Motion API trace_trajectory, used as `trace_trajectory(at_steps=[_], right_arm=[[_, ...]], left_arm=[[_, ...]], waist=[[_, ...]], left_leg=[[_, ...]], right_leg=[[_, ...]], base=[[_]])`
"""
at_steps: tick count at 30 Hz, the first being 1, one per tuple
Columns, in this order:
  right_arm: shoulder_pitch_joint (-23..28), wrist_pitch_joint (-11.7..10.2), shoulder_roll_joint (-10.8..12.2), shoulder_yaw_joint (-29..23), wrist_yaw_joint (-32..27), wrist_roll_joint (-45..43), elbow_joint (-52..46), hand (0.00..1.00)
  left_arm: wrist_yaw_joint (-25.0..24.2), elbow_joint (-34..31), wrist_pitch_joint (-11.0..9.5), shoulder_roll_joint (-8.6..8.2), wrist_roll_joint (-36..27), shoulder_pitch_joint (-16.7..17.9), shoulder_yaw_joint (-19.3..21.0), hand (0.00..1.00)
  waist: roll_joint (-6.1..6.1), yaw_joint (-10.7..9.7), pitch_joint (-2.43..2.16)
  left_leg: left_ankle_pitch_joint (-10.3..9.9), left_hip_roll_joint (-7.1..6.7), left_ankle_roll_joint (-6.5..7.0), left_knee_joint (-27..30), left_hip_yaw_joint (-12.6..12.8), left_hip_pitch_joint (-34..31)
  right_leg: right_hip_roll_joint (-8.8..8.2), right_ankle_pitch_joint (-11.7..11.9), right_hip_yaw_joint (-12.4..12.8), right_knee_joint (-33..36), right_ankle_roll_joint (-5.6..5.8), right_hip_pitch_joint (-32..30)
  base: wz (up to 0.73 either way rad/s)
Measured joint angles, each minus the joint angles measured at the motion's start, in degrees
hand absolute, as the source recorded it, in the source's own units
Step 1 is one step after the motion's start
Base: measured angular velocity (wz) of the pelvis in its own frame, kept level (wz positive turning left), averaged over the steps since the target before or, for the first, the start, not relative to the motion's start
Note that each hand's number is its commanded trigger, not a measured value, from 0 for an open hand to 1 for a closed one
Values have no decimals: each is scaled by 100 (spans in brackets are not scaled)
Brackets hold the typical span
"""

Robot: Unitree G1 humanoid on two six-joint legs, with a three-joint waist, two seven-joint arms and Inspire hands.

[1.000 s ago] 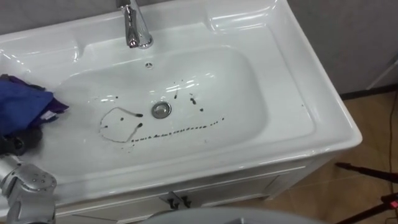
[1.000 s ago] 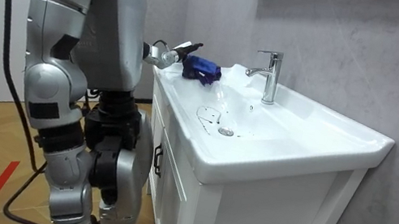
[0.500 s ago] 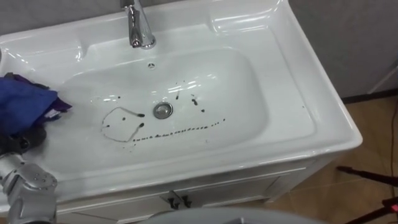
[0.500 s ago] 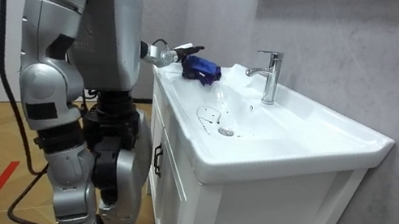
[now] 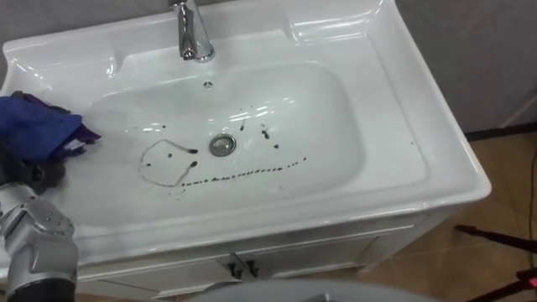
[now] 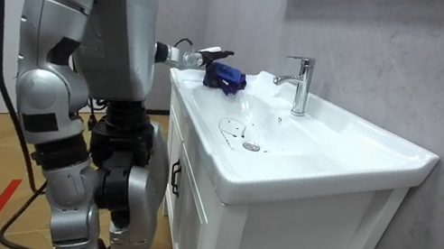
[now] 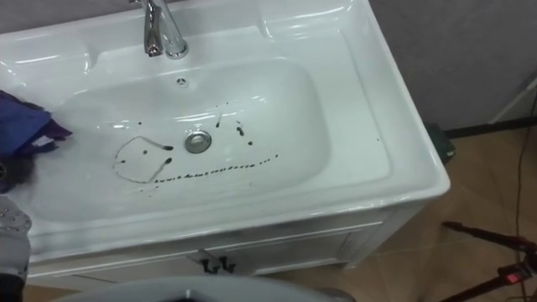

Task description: Wipe basin

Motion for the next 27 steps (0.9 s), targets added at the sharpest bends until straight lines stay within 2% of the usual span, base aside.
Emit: trace_trajectory(at_steps=[2,8,15,21,27], right_arm=[[3,11,-2,0,7,0,-5,0],[-2,81,-62,-22,65,-61,-57,0],[-41,257,-64,-86,-44,-189,-44,0],[-65,379,-66,-81,-89,-192,-61,0],[-51,463,-80,-84,-104,-195,-107,0]], left_arm=[[-261,-28,85,144,1,-38,-1,0],[-802,-202,362,324,41,-164,13,0],[-1363,-255,579,322,61,-176,14,0],[-2109,-36,801,314,150,-331,-136,0],[-2503,-1,963,312,408,-351,-213,0]], waist=[[-3,-9,14],[37,38,15],[4,53,42],[89,93,27],[101,102,21]], left_leg=[[-1,9,0,60,11,-67],[-3,65,0,90,59,-181],[-3,73,0,141,71,-195],[-3,84,-2,202,169,-212],[-1,120,-4,236,301,-194]], right_leg=[[6,-2,0,8,-3,-40],[10,-2,25,118,-5,-195],[14,-2,-4,130,-6,-177],[15,-35,-34,222,-56,-212],[8,-90,-19,320,-98,-236]], base=[[2],[-1],[1],[1],[-3]])
